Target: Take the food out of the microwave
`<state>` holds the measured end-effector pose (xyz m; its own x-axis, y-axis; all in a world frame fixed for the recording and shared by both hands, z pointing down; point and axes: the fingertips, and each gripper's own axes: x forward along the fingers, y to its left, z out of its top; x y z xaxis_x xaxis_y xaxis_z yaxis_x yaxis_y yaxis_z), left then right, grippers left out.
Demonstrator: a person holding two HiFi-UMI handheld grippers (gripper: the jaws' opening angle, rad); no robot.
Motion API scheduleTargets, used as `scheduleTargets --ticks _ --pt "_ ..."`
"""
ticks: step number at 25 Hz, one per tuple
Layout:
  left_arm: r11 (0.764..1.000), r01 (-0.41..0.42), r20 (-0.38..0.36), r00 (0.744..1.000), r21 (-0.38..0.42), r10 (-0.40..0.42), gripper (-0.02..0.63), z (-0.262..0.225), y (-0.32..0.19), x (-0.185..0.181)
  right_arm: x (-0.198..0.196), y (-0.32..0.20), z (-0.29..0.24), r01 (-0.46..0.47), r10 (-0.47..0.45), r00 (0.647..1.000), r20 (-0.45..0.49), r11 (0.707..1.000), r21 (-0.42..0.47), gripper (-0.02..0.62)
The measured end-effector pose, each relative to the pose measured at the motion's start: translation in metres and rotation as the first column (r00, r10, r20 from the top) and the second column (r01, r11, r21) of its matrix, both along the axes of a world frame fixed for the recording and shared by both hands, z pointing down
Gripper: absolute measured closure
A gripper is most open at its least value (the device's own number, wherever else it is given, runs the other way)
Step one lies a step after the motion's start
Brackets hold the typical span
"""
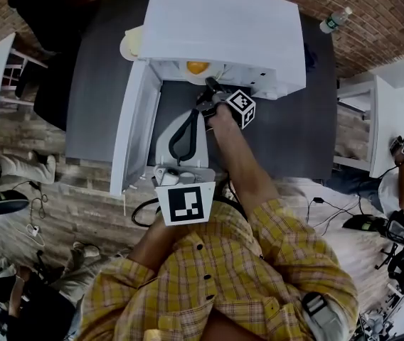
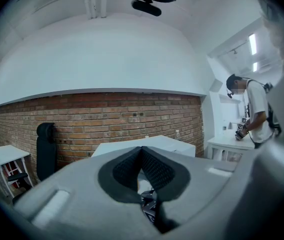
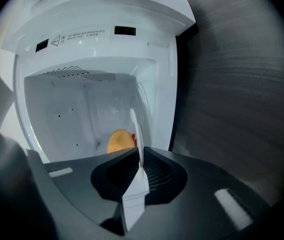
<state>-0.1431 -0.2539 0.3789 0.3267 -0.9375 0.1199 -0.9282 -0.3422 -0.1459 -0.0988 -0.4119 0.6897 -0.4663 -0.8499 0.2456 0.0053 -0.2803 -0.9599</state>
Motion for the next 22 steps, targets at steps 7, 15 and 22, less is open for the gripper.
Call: scheduleTargets --ticks 7,15,22 --pt "1.000 0.003 0.000 1.000 0.007 -0.003 0.606 -0.005 0.000 0.005 0.001 0.000 -0.005 0.033 -0.032 0.999 -0.039 0.999 0.035 0.578" --pt "1.000 0.006 0.011 1.000 0.016 -0.006 0.606 -0.007 0.002 0.008 0.005 0.005 -0.011 0.043 -0.040 0.998 -0.046 0.997 0.061 0.578" --pt "1.000 0.012 0.008 1.000 0.029 -0.012 0.606 -0.011 0.009 0.015 0.006 0.014 -0.025 0.086 -0.080 0.995 -0.058 0.991 0.098 0.578"
